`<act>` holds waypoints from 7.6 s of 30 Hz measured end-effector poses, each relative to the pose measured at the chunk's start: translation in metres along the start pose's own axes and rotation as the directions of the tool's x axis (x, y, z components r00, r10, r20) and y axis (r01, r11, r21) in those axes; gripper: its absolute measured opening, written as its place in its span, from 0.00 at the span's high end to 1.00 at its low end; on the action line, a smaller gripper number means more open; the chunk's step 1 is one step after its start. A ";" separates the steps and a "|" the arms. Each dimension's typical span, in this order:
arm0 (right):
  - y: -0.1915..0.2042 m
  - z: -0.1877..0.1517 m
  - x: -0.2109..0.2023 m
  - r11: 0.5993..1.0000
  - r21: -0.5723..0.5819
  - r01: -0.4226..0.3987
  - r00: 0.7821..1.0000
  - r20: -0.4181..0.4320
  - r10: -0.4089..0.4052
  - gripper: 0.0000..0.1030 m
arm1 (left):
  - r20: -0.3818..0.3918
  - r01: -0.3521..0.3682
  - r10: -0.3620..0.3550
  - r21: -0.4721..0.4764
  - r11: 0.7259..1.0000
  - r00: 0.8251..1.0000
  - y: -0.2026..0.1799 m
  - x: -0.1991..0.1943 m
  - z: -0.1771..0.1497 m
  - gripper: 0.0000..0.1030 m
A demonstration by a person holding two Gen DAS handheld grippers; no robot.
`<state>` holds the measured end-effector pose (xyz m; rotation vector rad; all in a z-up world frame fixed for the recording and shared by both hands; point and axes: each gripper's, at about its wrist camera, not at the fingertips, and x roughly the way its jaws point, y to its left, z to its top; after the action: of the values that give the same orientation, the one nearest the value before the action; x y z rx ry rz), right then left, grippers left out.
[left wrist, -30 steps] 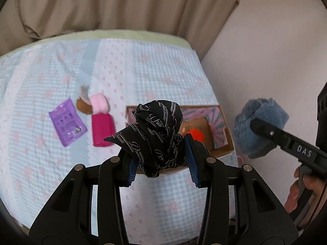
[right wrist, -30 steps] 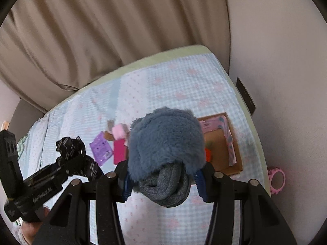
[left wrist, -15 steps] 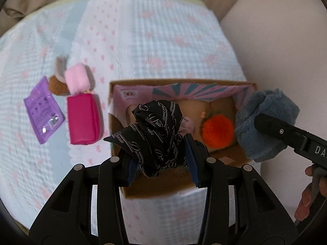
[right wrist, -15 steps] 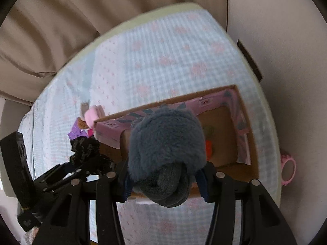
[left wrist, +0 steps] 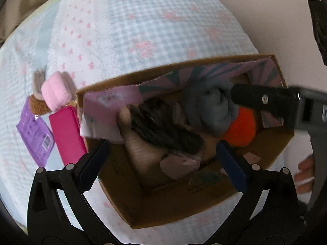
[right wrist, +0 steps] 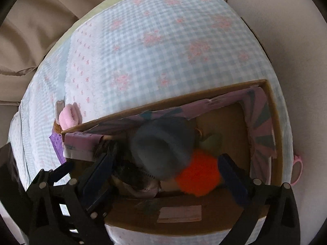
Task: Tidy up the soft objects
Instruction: 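Carry the black scrunchie and grey sock into the box and release both, then withdraw both tools from the box toward the remaining items, then grasp the pink-and-brown plush with the right tool while the left tool approaches it, then lift the pink plush with the right tool and carry it over the box, then open the right tool to drop the plush into the box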
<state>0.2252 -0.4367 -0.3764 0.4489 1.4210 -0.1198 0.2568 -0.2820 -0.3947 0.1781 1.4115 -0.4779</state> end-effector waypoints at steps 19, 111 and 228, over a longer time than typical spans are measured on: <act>0.013 -0.022 -0.050 0.999 -0.050 0.003 0.994 0.113 0.002 0.00 | 0.073 0.019 -0.016 -0.048 0.999 0.997 0.007 -0.053 -0.025 0.00; 0.298 0.032 0.170 0.737 -0.670 0.086 0.962 -0.137 -0.236 0.19 | 0.064 0.202 -0.193 -0.184 0.962 0.979 0.311 0.028 0.031 0.14; -0.050 -0.032 -0.041 0.990 -0.117 0.075 0.994 0.090 -0.065 0.00 | 0.041 0.085 -0.080 -0.109 0.990 0.996 -0.029 -0.051 -0.043 0.00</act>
<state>0.1722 -0.4778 -0.3508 0.2918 1.3516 -0.1083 0.2012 -0.2802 -0.3470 0.0211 1.4094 -0.4672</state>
